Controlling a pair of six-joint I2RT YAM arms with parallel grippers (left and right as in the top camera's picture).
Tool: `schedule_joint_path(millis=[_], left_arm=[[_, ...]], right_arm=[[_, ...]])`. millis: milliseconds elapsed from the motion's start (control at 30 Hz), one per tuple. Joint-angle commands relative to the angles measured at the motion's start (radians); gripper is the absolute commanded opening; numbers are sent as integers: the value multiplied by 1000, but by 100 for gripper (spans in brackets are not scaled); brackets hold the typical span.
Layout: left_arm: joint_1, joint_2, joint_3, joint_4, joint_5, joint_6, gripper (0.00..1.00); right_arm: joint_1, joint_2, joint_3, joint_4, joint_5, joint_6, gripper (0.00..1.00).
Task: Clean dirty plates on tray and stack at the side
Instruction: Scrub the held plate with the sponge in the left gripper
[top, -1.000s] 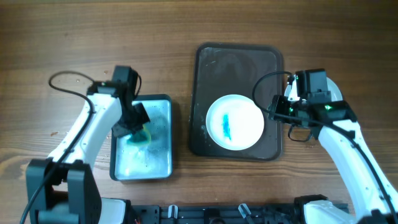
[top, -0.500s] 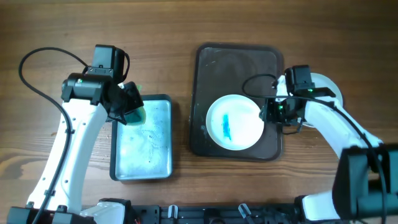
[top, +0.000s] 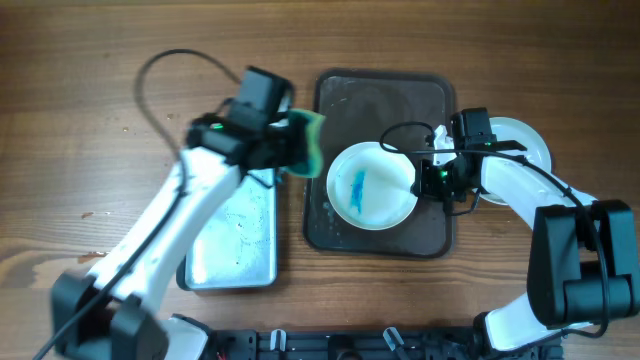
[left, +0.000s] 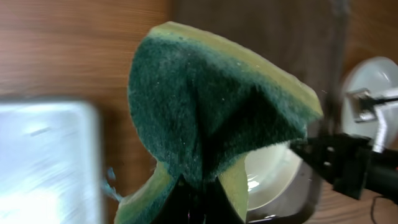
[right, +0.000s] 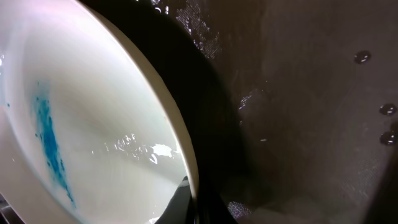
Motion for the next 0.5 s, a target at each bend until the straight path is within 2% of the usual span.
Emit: schedule_joint_path(millis=[0, 267, 400, 467], left_arm=[[-114, 126, 10, 104, 80, -51, 4], [-267, 378, 10, 313, 72, -108, 4], [-278, 459, 10, 315, 59, -127, 4], [-276, 475, 10, 267, -52, -127, 4]], right_arm=[[-2, 28, -18, -1, 26, 16, 4], [-1, 28, -18, -8, 26, 16, 4], [-1, 28, -18, -16, 26, 16, 4], [-1, 28, -18, -18, 26, 16, 4]])
